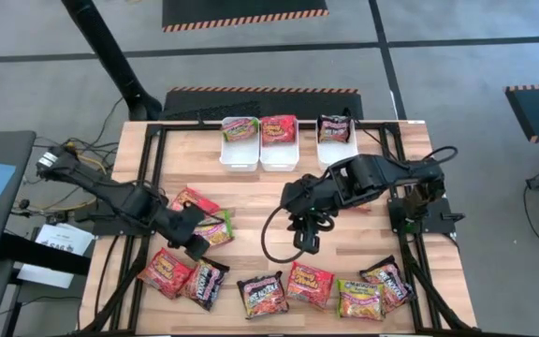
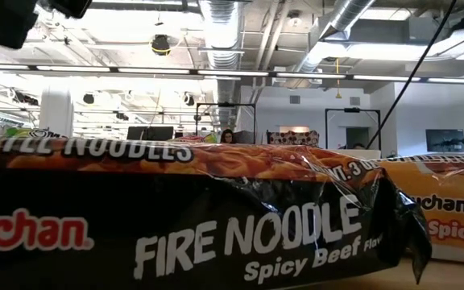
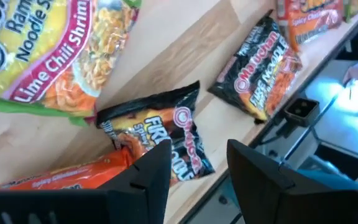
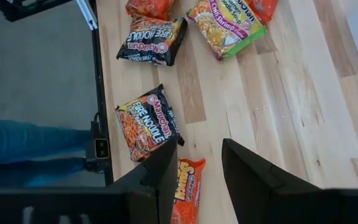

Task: Sort Maruchan noodles
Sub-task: Put the black noodle pack into the right white bin

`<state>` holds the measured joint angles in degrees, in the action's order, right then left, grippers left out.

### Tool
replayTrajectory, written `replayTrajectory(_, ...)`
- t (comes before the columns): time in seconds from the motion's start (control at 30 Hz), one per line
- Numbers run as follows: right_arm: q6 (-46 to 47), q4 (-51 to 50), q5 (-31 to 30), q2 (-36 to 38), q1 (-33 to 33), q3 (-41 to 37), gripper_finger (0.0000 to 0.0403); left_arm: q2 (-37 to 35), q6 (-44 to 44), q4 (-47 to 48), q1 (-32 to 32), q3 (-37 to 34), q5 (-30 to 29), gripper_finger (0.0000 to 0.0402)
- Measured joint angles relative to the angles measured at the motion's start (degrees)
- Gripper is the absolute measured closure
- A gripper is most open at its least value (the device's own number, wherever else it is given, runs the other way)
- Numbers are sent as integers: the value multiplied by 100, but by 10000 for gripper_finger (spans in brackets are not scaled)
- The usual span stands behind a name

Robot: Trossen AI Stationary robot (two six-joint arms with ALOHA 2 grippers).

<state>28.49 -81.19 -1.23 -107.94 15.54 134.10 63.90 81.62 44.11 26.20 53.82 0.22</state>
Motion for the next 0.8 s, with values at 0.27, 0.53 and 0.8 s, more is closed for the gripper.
replayTrajectory(0.27,0,-28,-24,-2,93,0,253,622,324,-572,413,-358,-47,260)
replayTrajectory(0.53,0,-26,-31,-2,97,0,253,1524,415,-940,551,-356,59,260)
replayTrajectory(0.8,0,-24,-33,-4,95,-2,253,2071,569,-1247,729,-303,536,260)
